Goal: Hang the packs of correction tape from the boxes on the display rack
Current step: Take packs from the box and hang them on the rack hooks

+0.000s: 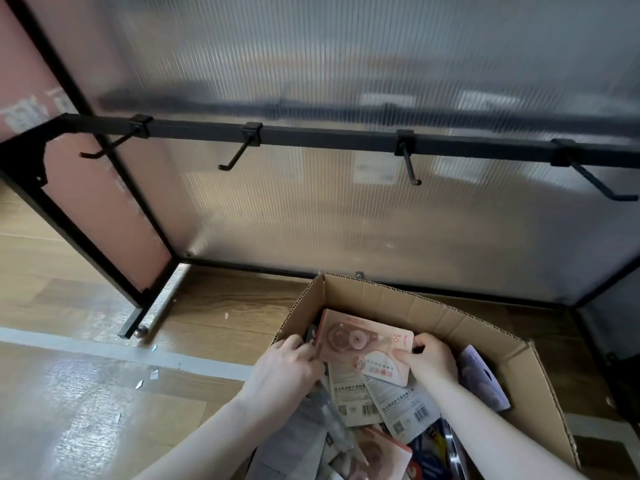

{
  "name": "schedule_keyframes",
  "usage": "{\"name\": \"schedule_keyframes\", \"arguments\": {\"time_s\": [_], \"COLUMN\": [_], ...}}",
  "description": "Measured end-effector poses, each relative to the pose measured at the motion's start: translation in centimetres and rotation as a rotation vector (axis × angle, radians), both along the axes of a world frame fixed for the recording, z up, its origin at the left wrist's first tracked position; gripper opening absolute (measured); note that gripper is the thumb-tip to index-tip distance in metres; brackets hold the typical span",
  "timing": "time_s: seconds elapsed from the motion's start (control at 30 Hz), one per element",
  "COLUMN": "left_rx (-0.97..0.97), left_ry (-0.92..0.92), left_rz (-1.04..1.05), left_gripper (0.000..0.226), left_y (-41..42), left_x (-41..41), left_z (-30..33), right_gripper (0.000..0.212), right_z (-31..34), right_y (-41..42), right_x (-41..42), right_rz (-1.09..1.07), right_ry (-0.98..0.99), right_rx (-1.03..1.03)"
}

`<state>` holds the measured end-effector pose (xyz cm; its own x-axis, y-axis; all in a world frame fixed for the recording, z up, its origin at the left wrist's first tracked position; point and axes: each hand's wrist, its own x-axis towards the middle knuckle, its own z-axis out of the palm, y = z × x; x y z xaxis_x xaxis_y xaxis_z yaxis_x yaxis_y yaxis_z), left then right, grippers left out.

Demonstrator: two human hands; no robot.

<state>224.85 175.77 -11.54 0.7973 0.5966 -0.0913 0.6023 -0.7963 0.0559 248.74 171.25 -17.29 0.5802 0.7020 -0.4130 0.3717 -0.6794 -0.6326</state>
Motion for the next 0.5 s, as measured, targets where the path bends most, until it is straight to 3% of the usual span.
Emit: {"name": "schedule_keyframes", "arguments": {"time_s": [0.17, 0.27, 0.4, 0.5], "left_rx": [-0.183, -0.235, -0.145, -0.052], "left_ry": [-0.162, -0.201, -0.205, -0.248], "left_rz": [0.081, 0.2, 0.2, 0.206], "left_gripper": [0.015, 0.029, 0.012, 0.023], "left_y": [0.7, 1.2, 0.9, 0.4], "left_x": [-0.5, -0.8, -0.3, 0.1], "left_z": [3.1, 3.6, 4.7, 5.5], "right_gripper": [0.016, 0.013, 0.012, 0.014], "right_z": [1.0, 2.0, 3.7, 4.4], "right_y": [-0.9, -2.0, -2.7, -3.1], "right_x": [1.1, 1.7, 2.5, 3.0], "right_rz": [0.061, 0.088, 0.108, 0.143], "right_ry": [0.06, 0.08, 0.071, 0.014], "right_rx": [0.148, 0.186, 0.256, 0.293]}}
